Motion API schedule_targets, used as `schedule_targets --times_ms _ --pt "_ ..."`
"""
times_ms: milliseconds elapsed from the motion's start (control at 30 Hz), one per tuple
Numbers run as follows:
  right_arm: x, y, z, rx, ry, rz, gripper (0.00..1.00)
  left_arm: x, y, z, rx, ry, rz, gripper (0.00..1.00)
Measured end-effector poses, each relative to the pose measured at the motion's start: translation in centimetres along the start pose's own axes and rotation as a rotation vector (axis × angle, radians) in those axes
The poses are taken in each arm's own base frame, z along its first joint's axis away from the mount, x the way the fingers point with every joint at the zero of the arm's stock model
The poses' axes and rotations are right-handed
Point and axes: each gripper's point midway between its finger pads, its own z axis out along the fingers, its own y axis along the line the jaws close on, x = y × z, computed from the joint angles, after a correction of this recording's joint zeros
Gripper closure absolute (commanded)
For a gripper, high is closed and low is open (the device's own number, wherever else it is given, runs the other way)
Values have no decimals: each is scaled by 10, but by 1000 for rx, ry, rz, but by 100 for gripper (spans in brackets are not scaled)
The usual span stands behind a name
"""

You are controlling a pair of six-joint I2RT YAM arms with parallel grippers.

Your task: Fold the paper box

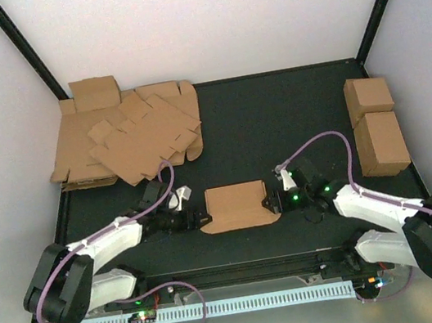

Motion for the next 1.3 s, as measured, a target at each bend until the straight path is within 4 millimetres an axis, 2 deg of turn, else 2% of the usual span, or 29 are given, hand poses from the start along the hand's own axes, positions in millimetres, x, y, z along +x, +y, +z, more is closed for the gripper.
schedule_targets --times_ms 300,600,767,933,1167,1300 --pt "-7 1 10 -25 -16 1 45 -3 -3 7 44 4 9 28" --pt "-10 -1 3 -2 -35 -15 44 -6 -3 1 6 -24 30 26" --pt "-9 -2 -2 20 -28 -31 38 -10 -2 -10 -52 -61 53 19" --pt "-11 -1 -7 29 -35 -52 24 -16 -8 -19 -57 -103 82 17" --pt "-13 -1 -7 31 -37 -64 22 -10 4 -6 -85 -51 56 19" --pt "-7 -7 2 44 -6 -51 24 -12 0 3 -52 -40 65 22"
